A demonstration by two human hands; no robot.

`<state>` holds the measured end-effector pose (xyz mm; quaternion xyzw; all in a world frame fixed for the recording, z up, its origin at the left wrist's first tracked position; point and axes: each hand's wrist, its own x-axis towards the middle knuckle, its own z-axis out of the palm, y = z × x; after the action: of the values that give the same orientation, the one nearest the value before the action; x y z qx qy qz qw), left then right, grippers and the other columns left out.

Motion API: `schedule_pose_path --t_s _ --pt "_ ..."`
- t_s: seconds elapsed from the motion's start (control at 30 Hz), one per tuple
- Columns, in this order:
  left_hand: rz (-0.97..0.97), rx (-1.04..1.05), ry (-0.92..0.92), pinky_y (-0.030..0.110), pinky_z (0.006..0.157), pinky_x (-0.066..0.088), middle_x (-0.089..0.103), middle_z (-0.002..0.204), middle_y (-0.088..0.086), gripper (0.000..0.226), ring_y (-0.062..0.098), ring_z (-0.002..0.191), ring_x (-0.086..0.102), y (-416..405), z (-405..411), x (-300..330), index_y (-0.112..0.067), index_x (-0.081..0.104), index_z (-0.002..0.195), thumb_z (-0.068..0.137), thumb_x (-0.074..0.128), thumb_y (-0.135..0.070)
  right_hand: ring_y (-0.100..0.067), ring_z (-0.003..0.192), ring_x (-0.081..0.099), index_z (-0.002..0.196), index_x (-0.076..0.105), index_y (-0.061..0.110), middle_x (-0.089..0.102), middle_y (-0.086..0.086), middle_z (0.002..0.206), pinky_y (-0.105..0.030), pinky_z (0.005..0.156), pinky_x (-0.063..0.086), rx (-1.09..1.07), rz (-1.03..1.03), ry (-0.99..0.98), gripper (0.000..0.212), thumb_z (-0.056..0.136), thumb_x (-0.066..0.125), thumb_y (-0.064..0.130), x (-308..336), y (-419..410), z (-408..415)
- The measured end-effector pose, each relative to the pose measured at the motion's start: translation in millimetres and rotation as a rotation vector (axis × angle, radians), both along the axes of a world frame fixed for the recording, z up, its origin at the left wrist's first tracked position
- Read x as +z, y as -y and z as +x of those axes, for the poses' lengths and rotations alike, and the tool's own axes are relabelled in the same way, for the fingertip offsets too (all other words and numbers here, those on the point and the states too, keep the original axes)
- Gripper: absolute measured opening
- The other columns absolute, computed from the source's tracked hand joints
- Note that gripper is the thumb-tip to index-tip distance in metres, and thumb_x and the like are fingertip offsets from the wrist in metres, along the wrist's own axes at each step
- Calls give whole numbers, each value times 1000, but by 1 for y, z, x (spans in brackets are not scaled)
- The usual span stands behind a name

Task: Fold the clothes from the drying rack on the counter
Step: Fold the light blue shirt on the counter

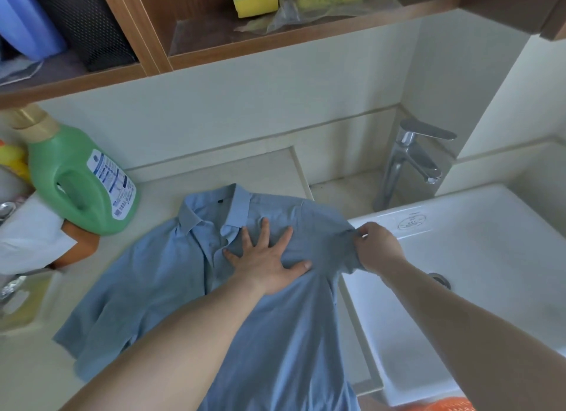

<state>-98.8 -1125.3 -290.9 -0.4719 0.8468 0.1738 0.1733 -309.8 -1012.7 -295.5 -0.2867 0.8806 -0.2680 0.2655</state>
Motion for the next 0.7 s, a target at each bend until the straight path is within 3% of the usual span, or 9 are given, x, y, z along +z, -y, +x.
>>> schedule_pose_path --t_s 0.13,0.23,0.3,0.37,0.43,0.57,0.7 --pt "-33 -59 -2 74 116 -6 -34 163 -12 95 29 151 -32 2 -10 -5 -53 -19 153 78 23 -94 -36 110 59 116 61 18 66 -15 119 -38 84 44 -25 15 -95 23 100 46 22 0 4 -22" --pt "-52 -83 -14 65 121 -5 -28 165 -12 89 25 153 -26 2 -8 -8 -46 -10 158 87 25 -86 -35 129 43 133 53 27 49 -8 138 -48 102 40 19 153 -175 36 98 53 37 6 4 -21" --pt "-176 -117 -116 53 123 13 4 169 -7 78 26 156 3 2 0 -9 -38 15 159 94 34 -74 -33 134 37 138 49 30 44 -6 141 -50 107 35 52 95 -286 43 96 56 40 15 11 -11" --pt "-335 -149 -237 43 110 37 42 148 -5 58 24 139 36 4 12 -8 -28 43 147 97 47 -57 -32 133 36 136 52 30 46 -4 141 -48 110 32 130 -36 -328 43 95 57 38 26 26 6" --pt "-417 -145 -308 42 94 47 55 126 -5 42 24 121 48 5 27 -3 -24 57 132 95 55 -43 -30 131 36 134 55 31 47 -3 139 -46 110 32 259 -106 -297 40 94 57 36 34 42 28" --pt "-505 12 -330 41 74 48 59 104 1 27 30 98 55 18 78 10 -19 63 109 83 62 -25 -31 132 38 133 56 28 48 -3 137 -44 109 36 502 -167 -219 37 96 54 30 41 69 80" --pt "-478 347 -138 47 88 48 58 116 14 34 40 107 54 33 158 24 -9 60 118 87 54 -23 -30 132 39 133 55 26 48 -3 136 -43 111 36 729 -147 -157 37 96 53 31 39 87 141"
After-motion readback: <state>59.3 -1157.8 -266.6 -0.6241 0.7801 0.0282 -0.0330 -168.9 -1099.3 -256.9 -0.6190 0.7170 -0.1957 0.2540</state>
